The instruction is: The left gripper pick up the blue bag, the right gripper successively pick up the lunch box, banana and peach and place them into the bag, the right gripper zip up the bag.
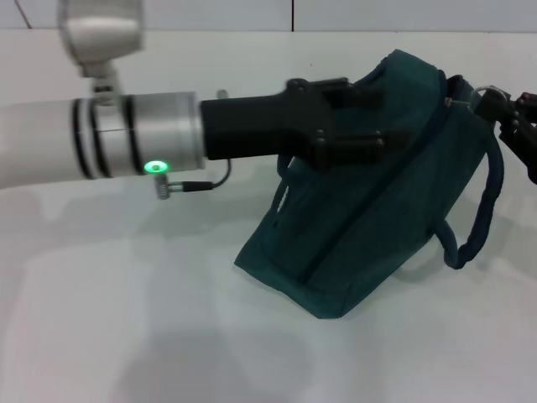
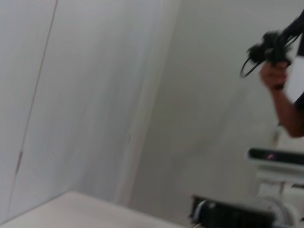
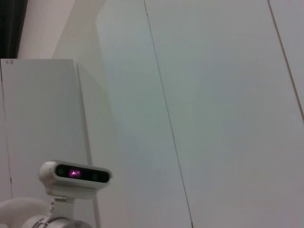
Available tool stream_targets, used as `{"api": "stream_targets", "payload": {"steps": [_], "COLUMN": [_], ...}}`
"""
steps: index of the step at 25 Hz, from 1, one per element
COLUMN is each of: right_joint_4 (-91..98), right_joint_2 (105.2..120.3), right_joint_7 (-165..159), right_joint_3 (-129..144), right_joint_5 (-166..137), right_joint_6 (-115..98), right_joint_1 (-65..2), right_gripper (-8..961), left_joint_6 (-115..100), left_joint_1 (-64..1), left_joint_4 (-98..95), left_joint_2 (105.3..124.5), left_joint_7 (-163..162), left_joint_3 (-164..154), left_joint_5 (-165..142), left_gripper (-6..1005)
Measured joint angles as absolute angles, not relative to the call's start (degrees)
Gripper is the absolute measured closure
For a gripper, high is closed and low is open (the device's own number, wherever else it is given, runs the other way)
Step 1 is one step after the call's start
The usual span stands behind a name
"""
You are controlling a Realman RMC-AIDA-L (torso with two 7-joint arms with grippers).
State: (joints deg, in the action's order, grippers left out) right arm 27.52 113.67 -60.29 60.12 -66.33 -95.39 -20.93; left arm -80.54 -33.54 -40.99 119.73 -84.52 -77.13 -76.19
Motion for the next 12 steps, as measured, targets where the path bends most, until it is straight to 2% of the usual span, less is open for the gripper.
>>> {"api": "stream_targets", "payload": {"steps": [12], "right_joint_4": [27.5], "right_joint_2": [113.80], "right_joint_7": [-60.3], "right_joint_3": [59.8], "right_joint_5": [-66.4], "right_joint_6": [-95.0], "right_joint_1": [-21.0], "right_gripper": [933], "left_joint_6": [-73.7], "left_joint_1": [-34.3], "left_joint_4": [-41.1], "left_joint_2": [119.97], "left_joint_7": [-83.3], "left_joint_3": [-83.9], "left_joint_5": [-76.0], "left_gripper": [286]}}
